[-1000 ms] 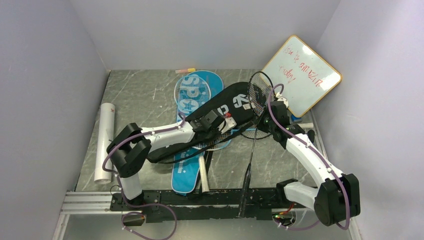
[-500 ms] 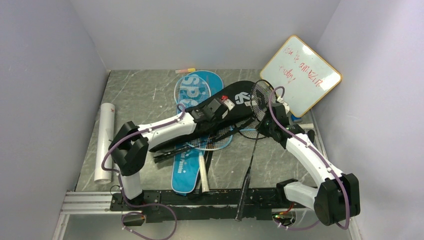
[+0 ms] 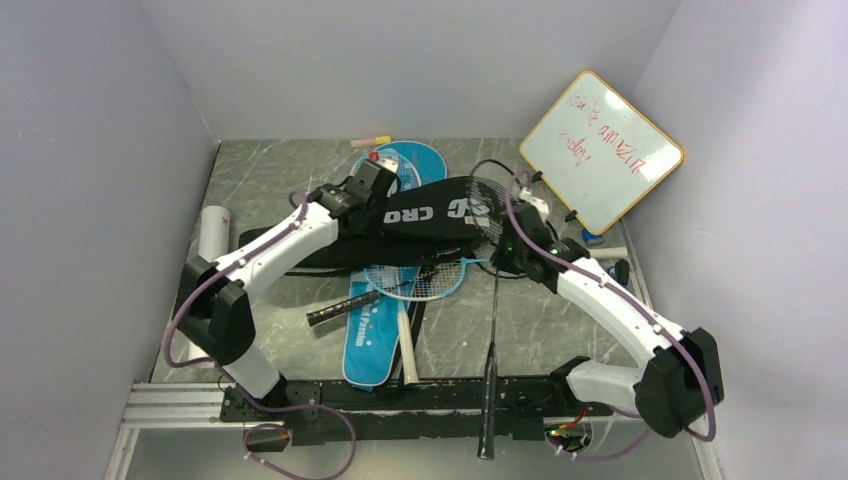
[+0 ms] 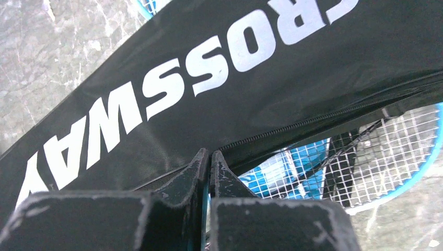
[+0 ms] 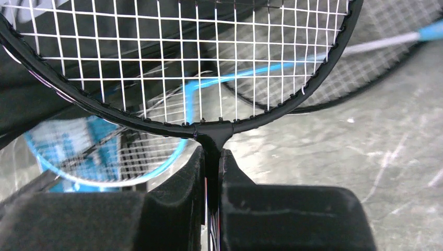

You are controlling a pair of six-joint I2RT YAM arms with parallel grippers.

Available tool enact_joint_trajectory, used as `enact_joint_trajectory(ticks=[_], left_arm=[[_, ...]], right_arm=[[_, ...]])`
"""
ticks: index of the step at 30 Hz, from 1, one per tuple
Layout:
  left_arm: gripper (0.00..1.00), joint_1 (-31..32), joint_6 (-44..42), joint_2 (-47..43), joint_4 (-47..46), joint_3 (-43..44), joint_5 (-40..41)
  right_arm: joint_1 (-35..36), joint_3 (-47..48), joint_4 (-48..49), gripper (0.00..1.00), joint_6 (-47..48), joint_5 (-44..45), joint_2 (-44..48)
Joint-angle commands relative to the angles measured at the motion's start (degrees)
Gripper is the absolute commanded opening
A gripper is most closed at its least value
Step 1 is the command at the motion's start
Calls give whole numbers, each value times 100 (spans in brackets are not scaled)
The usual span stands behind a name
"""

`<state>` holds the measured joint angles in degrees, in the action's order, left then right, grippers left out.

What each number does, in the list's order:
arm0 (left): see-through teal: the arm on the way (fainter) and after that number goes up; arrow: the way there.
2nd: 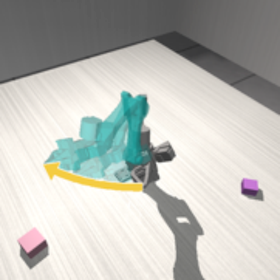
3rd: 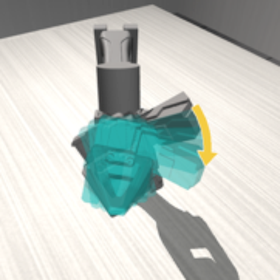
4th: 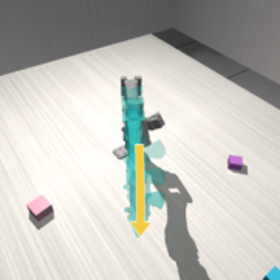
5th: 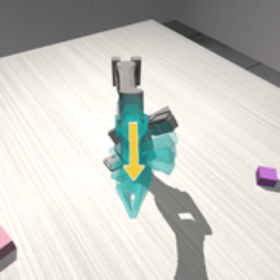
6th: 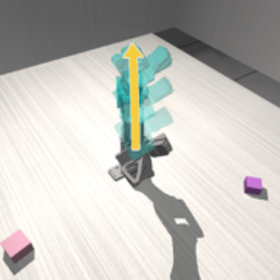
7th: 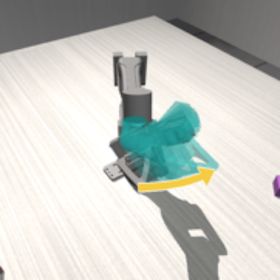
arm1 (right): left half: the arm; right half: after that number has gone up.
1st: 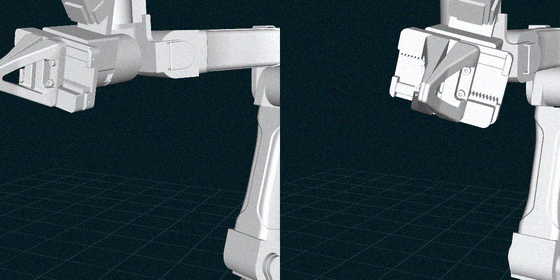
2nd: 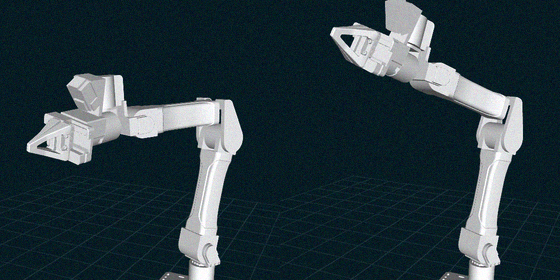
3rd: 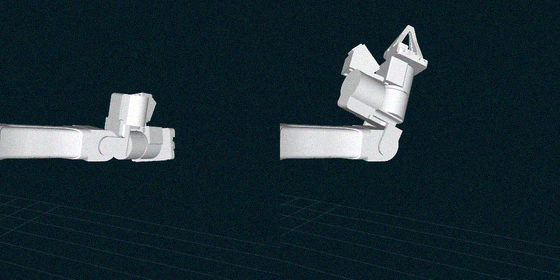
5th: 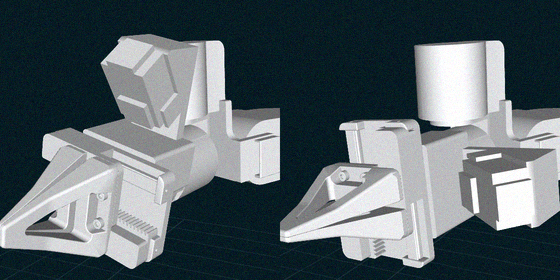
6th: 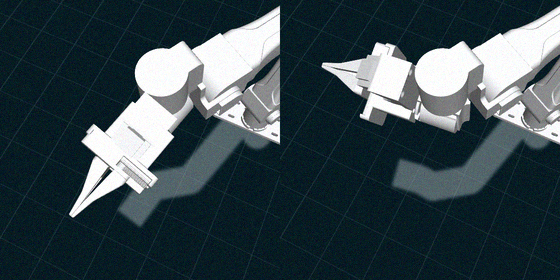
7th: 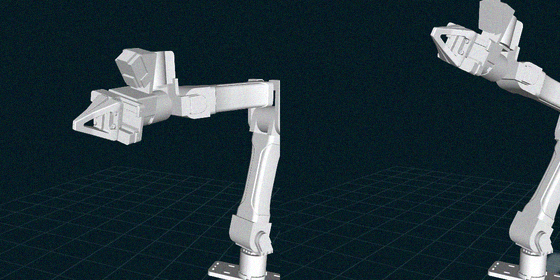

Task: Pack up the badminton gear
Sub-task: Open the racket bag at the center of the board.

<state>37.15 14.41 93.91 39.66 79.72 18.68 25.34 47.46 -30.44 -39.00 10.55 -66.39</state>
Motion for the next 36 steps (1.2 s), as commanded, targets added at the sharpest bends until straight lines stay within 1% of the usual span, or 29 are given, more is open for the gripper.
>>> enact_joint_trajectory(ticks=[1,3,5,8,11,16,23,27,29,33,36], left_arm=[[5,-122,328,-266,-145,71,-316],[5,-164,308,-208,-179,214,-357],[5,-189,260,-115,-223,313,-428],[5,-220,209,66,-237,524,-535],[5,-270,181,214,-264,669,-645],[5,-384,167,312,-382,811,-831],[5,-496,158,408,-382,1029,-945],[5,-550,149,422,-367,1118,-1108],[5,-564,141,407,-365,1141,-1231],[5,-559,117,271,-357,1061,-1572],[5,-559,102,98,-371,896,-1673]], right_arm=[[750,885,-724,0,-74,787,-305],[948,992,-976,0,-133,787,-295],[1175,966,-1050,0,-108,729,-80],[1556,899,-1074,0,166,352,272],[1943,950,-1366,0,265,91,435],[2743,971,-1943,0,28,215,485],[3824,1118,-2256,0,-213,384,268],[4061,950,-1805,0,18,132,168],[4083,923,-1636,0,100,172,36],[4082,1181,-1450,0,240,614,-380],[4069,1436,-1359,0,340,942,-700]])
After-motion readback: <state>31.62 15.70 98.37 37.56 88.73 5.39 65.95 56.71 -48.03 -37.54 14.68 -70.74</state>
